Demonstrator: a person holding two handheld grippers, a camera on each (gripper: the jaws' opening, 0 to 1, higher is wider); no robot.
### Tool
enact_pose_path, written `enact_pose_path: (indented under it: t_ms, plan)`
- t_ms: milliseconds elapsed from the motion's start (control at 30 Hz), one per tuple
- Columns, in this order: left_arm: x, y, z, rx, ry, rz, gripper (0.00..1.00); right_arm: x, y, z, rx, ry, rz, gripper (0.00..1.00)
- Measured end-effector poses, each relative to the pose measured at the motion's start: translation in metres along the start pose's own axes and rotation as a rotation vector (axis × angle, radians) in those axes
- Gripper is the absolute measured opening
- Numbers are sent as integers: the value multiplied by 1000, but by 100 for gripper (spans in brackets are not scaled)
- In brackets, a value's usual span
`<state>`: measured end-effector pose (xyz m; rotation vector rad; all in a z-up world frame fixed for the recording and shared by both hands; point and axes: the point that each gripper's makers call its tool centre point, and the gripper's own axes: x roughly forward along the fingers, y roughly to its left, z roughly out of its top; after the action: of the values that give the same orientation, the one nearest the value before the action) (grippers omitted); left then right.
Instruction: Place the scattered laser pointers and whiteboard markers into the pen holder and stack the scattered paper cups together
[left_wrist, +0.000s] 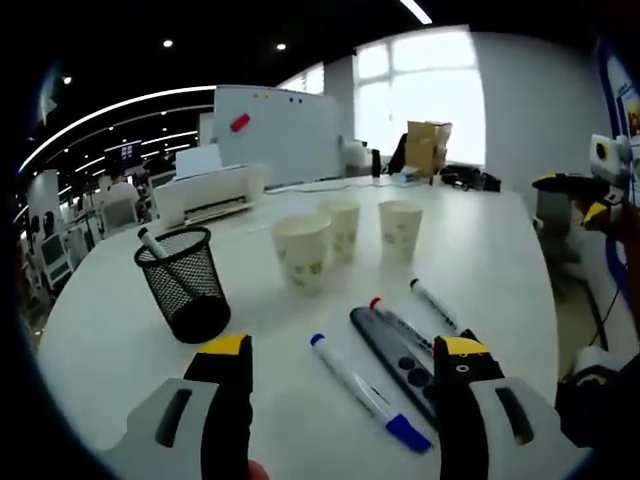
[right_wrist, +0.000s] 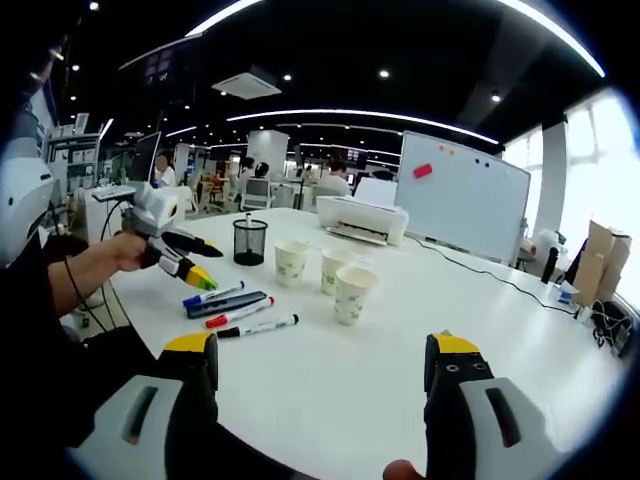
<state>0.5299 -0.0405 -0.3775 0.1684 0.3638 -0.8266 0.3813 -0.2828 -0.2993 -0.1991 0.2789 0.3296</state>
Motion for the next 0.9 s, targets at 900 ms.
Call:
enact_pose_path:
  t_ms: [900]
  plan:
    - [16, 10, -15, -3, 42, 27, 71, -4, -1, -5, 1, 7, -4, 80]
